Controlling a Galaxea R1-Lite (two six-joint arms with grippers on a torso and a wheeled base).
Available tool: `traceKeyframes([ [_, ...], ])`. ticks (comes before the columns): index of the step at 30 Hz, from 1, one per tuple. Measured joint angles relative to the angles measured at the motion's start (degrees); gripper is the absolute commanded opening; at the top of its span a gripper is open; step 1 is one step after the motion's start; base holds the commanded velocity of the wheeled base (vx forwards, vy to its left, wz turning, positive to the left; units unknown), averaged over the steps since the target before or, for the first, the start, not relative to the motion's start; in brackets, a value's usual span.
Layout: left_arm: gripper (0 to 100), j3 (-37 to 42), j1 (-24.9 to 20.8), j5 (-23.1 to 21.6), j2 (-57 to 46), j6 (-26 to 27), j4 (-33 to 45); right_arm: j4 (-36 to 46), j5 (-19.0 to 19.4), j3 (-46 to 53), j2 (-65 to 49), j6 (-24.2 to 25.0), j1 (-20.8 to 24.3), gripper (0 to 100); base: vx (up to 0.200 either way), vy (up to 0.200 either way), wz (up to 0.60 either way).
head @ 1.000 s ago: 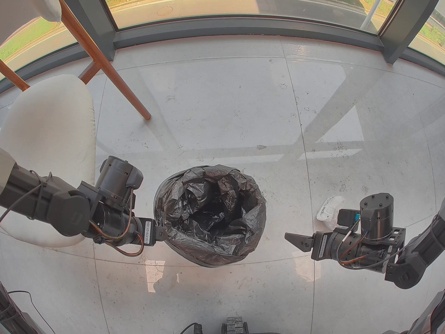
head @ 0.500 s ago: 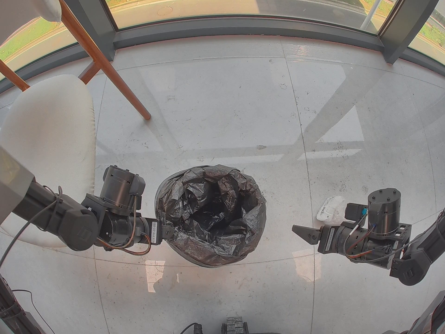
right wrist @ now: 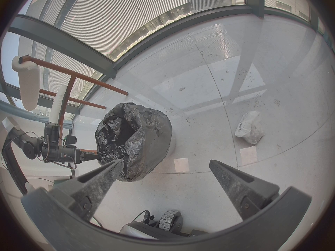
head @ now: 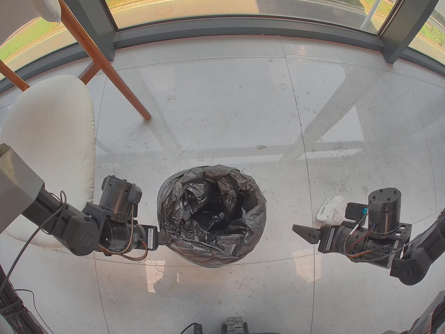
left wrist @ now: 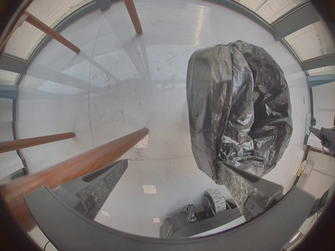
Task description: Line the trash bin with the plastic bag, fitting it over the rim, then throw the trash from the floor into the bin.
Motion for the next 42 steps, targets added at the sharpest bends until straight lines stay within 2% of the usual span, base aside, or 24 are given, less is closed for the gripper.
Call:
traceKeyframes([
  [6, 100, -0.13, -3.06, -1.73, -0.48, 0.09, -6.22, 0.02, 0.00, -0.20, 0.02, -0.24, -1.55, 100, 0.000, 0.000, 0.00],
  [12, 100, -0.96, -8.68, -3.36, -3.74, 0.20, -8.95, 0.02, 0.00, -0.69, 0.07, -1.01, -6.16, 100, 0.000, 0.000, 0.00],
  [23, 100, -1.54, -14.56, -3.34, -13.90, 0.44, -2.96, 0.49, -0.35, -5.61, 2.36, -3.89, -16.76, 100, 0.000, 0.000, 0.00],
  [27, 100, -1.57, -16.09, -3.32, -17.94, 1.01, -1.15, 0.28, -0.37, -7.78, 5.46, -6.99, -22.11, 100, 0.000, 0.000, 0.00],
  [31, 100, -1.67, -17.27, -3.54, -21.50, 1.41, -0.74, 0.16, -0.33, -9.79, 8.68, -8.53, -25.44, 100, 0.000, 0.000, 0.00],
  [42, 100, -0.73, -19.46, -4.08, -27.39, 1.67, -0.94, 0.06, -0.30, -18.55, 20.09, -9.17, -27.90, 100, 0.000, 0.000, 0.00],
])
